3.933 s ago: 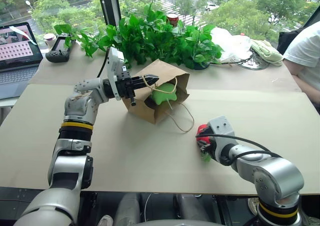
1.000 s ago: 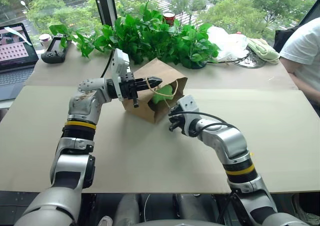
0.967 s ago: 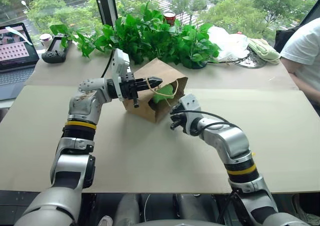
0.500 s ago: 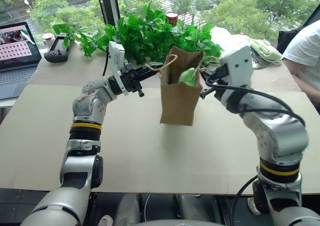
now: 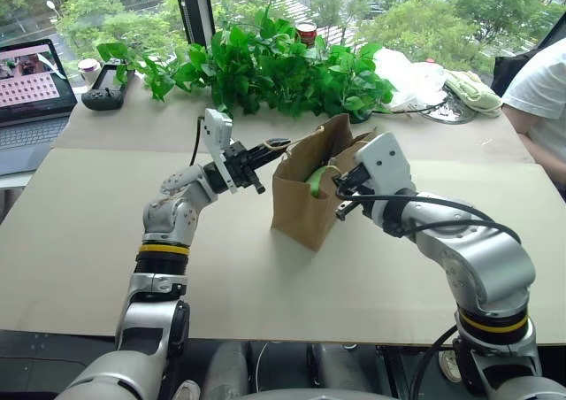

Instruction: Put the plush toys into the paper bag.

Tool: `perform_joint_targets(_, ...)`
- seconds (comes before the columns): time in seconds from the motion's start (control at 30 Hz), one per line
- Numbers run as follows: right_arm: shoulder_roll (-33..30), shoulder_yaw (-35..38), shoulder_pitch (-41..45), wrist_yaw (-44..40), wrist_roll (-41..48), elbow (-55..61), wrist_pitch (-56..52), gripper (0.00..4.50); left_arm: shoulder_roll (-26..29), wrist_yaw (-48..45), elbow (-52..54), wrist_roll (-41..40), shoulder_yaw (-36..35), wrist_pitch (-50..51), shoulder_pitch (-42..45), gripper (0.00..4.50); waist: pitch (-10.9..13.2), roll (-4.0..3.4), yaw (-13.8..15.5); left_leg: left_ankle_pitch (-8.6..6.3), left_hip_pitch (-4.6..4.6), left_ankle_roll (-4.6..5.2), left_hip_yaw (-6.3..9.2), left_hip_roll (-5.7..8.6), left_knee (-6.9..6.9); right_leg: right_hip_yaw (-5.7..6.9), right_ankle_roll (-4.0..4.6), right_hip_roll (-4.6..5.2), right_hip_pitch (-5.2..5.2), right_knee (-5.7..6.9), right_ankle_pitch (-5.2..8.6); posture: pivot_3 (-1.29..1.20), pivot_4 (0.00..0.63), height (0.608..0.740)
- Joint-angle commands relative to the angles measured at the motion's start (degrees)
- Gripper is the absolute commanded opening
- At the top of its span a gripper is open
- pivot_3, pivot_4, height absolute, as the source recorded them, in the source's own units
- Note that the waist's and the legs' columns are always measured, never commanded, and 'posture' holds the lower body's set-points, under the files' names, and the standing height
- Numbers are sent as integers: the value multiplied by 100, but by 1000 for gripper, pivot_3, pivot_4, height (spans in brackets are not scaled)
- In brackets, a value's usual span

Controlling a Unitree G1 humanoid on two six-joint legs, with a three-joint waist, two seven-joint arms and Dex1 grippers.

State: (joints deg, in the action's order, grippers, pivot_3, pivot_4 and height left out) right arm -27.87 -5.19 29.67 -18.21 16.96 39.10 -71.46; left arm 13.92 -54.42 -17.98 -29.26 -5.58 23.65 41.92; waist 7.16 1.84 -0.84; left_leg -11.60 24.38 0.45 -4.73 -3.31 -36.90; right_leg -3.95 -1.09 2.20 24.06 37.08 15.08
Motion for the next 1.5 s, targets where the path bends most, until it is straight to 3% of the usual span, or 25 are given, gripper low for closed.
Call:
perform_joint_targets(0.03,2,434,311,125,-62,-95,56,11,-127,141,-6,-154,-140,-136,562,0,0,0,2,0,1,0,1,2,0,0,0,0,0,-1,0,0,150,740)
perform_joint_targets(0.77,-106,419,526,59,93,224,-76,11,-93,-1,-264,88,59,-161,429,0,0,0,2,0,3,2,12,19,7,-3,-3,11,2,-3,2,0,150,740)
perform_joint_targets(1.13,-57,281,671,144,12,84,-232,11,-222,-45,-910,182,120,-255,558,0,0,0,-2,0,4,3,15,22,8,-2,-3,12,2,-2,2,0,150,740)
perform_joint_targets(1.17,-57,292,666,164,-9,69,-220,314,-204,-56,-884,148,100,-199,554,0,0,0,-1,1,3,3,16,21,8,-2,-3,12,2,-2,2,0,150,740)
perform_joint_targets(1.27,-77,387,639,158,-11,84,-146,1186,-74,-126,-675,29,54,43,514,786,0,0,-5,1,3,3,17,22,8,-2,-3,12,1,-2,2,0,150,740)
perform_joint_targets(1.5,-244,711,643,-202,234,260,-17,3613,255,-67,-19,-298,-126,700,413,3375,0,0,-1,0,4,3,19,22,8,-1,-4,13,2,-1,2,0,150,740)
